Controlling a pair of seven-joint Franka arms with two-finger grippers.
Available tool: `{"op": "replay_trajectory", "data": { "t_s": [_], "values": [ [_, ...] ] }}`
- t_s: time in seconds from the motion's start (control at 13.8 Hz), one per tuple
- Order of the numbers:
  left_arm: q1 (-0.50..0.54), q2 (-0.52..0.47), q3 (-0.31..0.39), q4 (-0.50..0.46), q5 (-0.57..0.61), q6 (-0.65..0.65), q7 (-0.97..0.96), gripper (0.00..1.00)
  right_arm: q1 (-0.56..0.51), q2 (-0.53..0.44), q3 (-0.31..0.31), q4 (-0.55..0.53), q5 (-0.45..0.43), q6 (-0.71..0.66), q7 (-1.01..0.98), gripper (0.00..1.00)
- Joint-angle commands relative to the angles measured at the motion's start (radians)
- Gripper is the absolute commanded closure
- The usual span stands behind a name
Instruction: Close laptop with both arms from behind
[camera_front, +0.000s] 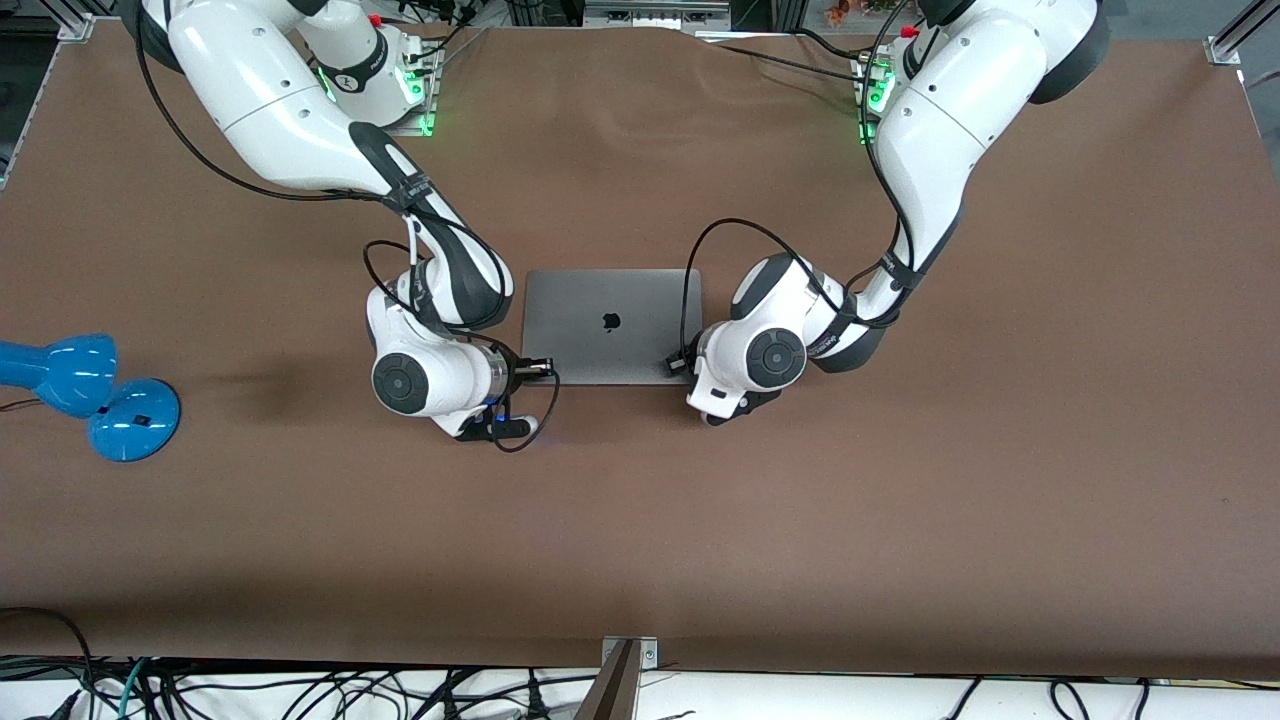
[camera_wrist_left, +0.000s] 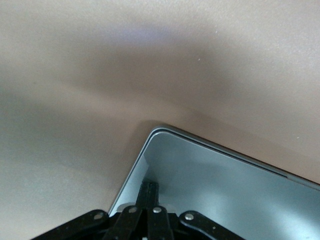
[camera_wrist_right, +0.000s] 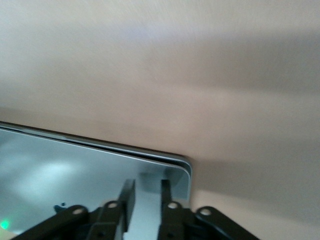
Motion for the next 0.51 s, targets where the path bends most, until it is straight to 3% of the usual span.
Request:
{"op": "replay_trajectory", "data": {
  "t_s": [0.0,0.43],
  "values": [
    [-0.003,-0.004,0.008,0.032,0.054,-0.004,-0.012,0.0,0.013,-0.12,-0.025,-0.045,-0.012,-0.019,-0.014,0.0],
    [0.038,-0.094,-0.006,0.025,0.174,-0.071,0.003,0.0,-0.027,-0.41,-0.028,-0.1,-0.013,-0.284,-0.002,0.0]
  ]
}}
